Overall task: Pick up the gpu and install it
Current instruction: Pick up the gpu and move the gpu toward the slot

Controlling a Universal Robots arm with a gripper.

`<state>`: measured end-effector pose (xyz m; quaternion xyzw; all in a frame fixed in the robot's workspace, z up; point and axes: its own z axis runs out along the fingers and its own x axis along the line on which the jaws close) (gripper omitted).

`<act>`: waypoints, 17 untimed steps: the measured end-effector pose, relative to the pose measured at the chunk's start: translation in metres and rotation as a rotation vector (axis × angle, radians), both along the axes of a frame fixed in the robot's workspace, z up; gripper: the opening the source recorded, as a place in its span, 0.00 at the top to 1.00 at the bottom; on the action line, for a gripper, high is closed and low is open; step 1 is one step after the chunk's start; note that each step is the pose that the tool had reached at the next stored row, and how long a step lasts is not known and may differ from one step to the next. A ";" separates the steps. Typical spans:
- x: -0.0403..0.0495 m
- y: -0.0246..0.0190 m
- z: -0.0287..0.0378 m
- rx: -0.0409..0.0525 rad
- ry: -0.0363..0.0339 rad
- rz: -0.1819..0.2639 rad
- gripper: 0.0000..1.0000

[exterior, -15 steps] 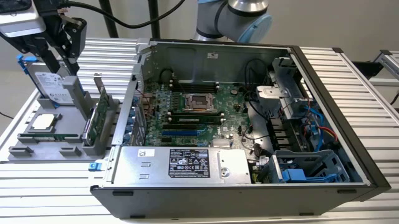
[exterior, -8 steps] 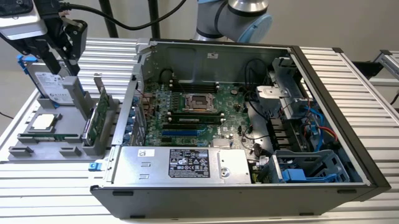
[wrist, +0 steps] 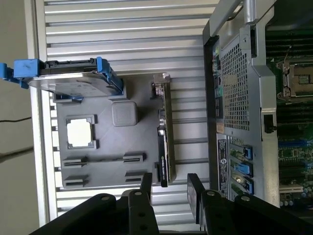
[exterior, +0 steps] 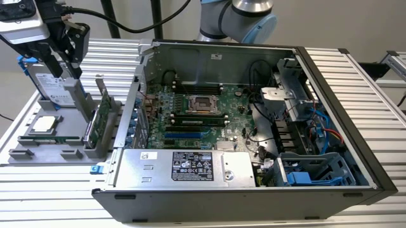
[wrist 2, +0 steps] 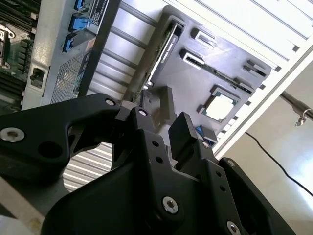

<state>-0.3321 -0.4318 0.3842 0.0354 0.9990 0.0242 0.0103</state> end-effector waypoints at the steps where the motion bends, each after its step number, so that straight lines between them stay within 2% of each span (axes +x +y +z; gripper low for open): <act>1: 0.0000 0.0000 0.0000 0.0000 0.0000 0.000 0.00; 17: 0.0000 0.0000 -0.0033 0.0002 -0.0002 0.000 0.00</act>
